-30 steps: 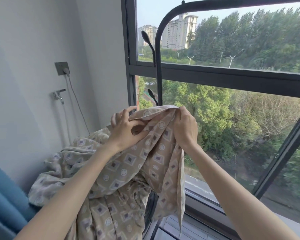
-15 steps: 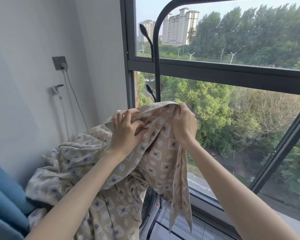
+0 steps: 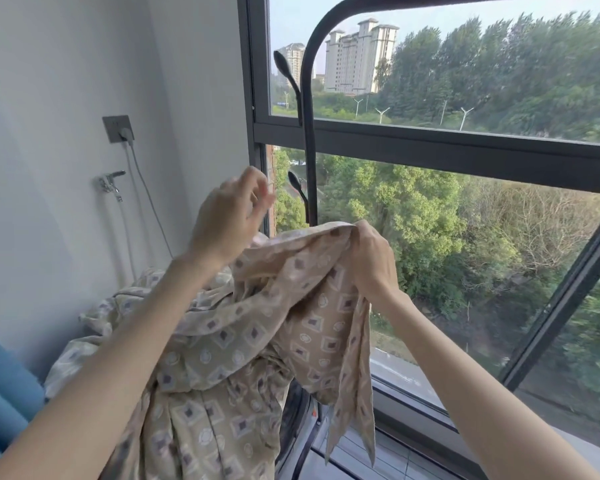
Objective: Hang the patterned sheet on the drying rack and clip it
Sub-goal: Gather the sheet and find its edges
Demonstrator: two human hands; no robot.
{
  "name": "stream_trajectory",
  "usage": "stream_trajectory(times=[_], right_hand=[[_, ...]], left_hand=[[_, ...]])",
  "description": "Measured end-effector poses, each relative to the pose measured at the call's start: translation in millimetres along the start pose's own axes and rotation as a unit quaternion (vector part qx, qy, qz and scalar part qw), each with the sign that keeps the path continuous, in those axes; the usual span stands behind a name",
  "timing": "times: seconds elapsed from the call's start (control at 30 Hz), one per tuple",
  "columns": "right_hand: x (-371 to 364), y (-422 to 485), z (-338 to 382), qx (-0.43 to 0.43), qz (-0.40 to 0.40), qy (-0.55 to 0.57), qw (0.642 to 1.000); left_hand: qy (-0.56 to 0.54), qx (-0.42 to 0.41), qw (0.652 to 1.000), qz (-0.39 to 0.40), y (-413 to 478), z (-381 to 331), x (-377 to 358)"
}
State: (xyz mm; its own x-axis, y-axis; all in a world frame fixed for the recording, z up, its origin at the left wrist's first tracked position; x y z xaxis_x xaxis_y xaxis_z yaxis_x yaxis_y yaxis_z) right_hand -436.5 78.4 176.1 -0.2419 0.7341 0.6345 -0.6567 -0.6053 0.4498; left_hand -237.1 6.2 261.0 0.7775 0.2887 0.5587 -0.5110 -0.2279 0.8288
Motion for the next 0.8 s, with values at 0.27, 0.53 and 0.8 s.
stream_trajectory(times=[0.27, 0.53, 0.8], right_hand=[[-0.8, 5.2, 5.6, 0.008, 0.005, 0.025, 1.0], [2.4, 7.4, 6.7, 0.008, 0.017, 0.073, 0.997], [-0.2, 8.1, 6.4, 0.006, -0.007, 0.062, 0.998]], left_hand=[[-0.006, -0.06, 0.995, 0.077, -43.7, -40.7, -69.4], [0.115, -0.015, 0.986, 0.12, -59.1, -42.0, -81.5], [0.151, 0.022, 0.986, 0.074, -62.6, -31.2, -69.9]])
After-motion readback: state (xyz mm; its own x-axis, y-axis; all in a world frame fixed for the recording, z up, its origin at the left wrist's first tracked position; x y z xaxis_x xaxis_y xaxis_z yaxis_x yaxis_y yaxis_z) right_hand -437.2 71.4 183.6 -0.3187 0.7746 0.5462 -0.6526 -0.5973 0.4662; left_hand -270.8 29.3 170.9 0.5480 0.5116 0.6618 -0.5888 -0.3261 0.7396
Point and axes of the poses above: each hand's wrist, its own y-axis towards the middle knuckle, its own x-axis out of the back of the hand, z = x × y, the point moved 9 cm from there along y, towards the middle knuckle, and after that the axes turned 10 degrees about -x, right-handed, at the moved point
